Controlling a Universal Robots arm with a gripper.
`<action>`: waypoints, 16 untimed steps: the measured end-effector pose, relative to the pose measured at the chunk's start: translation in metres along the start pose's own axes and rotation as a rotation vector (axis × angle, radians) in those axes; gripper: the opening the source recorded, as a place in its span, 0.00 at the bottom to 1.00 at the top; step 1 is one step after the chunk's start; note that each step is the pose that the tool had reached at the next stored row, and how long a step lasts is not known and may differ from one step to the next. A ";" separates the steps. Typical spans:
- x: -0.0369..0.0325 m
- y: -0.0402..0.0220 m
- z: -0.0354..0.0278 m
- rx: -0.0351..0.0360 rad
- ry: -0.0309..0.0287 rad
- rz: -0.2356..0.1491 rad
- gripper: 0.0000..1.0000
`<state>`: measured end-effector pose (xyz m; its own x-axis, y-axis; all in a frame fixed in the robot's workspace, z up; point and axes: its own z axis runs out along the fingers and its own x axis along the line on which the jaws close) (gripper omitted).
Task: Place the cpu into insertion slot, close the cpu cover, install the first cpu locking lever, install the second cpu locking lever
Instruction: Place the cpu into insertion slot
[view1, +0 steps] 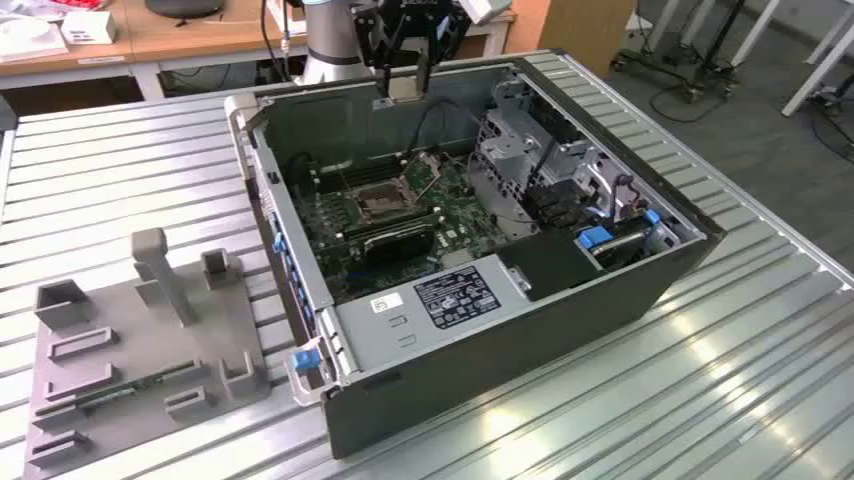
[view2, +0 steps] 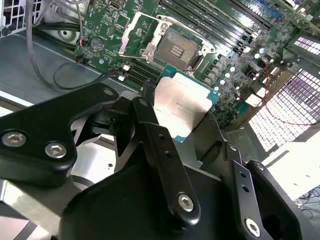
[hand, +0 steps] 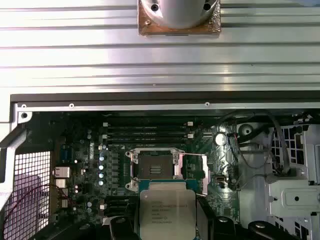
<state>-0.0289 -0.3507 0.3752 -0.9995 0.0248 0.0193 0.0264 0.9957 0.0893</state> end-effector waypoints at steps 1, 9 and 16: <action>0.0000 0.0000 0.0000 0.0000 0.0000 0.000 0.54; 0.0000 0.0000 0.0002 -0.0001 0.0000 0.000 0.54; 0.0015 -0.0004 0.0044 -0.0001 -0.0001 0.000 0.54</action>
<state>-0.0305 -0.3507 0.3708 -0.9995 0.0247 0.0193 0.0264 0.9957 0.0894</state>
